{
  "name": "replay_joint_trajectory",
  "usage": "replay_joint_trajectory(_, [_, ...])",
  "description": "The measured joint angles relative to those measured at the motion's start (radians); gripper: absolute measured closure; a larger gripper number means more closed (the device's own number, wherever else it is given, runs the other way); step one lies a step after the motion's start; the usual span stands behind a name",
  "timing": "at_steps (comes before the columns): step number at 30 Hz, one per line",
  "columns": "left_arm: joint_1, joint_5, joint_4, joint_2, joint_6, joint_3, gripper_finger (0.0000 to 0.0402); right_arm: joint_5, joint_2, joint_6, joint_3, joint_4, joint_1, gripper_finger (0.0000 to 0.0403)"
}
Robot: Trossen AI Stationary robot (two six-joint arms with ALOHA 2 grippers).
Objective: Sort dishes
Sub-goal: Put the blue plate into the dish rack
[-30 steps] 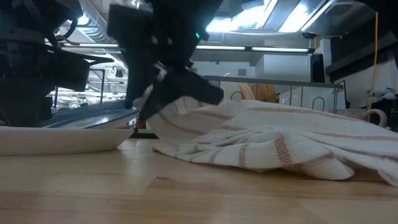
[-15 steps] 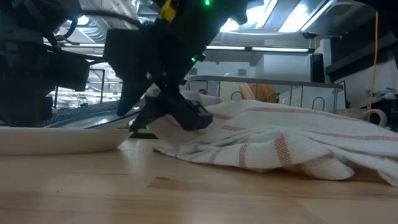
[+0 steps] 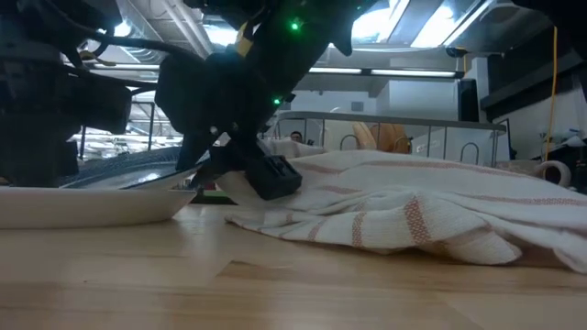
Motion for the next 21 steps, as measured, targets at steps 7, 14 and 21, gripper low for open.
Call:
replay_joint_trajectory(7, [0.0, 0.01, -0.008, -0.003, 0.0, 0.0, 0.0401, -0.003, -0.001, -0.074, 0.0, 0.001, 0.008, 0.0355])
replay_joint_trajectory(14, [0.0, 0.015, -0.005, -0.017, 0.003, -0.002, 0.0401, 0.027, -0.001, -0.113, 0.0, 0.004, 0.029, 0.0355])
replay_joint_trajectory(21, [0.0, 0.029, -0.009, -0.134, 0.004, 0.025, 0.0402, 0.022, -0.001, -0.116, 0.004, 0.018, 0.049, 0.0371])
